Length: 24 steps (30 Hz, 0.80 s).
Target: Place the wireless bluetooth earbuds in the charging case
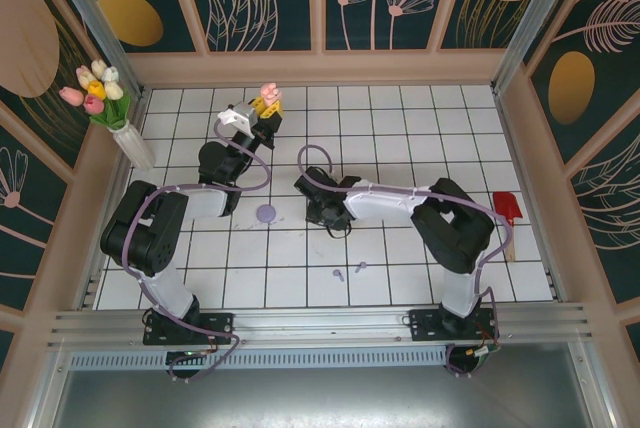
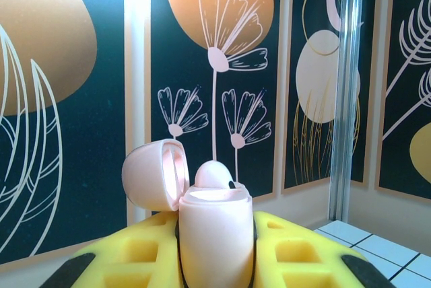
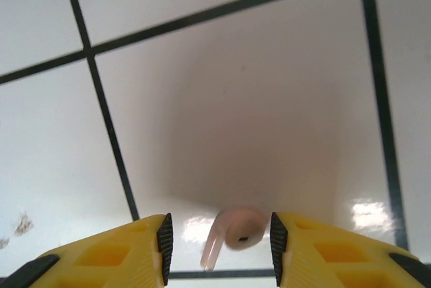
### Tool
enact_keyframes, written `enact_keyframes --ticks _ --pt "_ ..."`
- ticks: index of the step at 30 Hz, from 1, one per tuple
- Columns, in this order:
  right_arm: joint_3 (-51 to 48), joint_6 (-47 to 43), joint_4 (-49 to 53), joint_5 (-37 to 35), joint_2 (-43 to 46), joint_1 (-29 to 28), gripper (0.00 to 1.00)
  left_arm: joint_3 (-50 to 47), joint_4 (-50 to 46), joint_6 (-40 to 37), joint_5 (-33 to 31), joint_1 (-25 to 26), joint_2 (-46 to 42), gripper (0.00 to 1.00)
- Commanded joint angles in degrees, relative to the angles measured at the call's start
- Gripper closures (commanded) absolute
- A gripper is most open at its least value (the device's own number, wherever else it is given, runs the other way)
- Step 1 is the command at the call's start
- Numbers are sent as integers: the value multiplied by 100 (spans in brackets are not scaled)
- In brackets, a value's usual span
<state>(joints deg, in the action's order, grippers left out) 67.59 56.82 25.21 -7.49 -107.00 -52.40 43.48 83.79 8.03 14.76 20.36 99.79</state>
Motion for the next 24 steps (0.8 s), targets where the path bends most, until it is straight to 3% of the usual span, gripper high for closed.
enact_keyframes --ticks 1,7,12,24 --pt "12 -260 -64 -113 -116 121 56 -7 322 100 44 14 -10 100" --pt "127 -161 318 -144 23 114 54 21 329 100 11 18 -2 100" --pt "216 604 544 -92 -2 -73 52 30 348 88 -22 15 20 100" --pt "786 1183 1152 -550 -682 -249 54 -23 450 58 -48 12 32 100"
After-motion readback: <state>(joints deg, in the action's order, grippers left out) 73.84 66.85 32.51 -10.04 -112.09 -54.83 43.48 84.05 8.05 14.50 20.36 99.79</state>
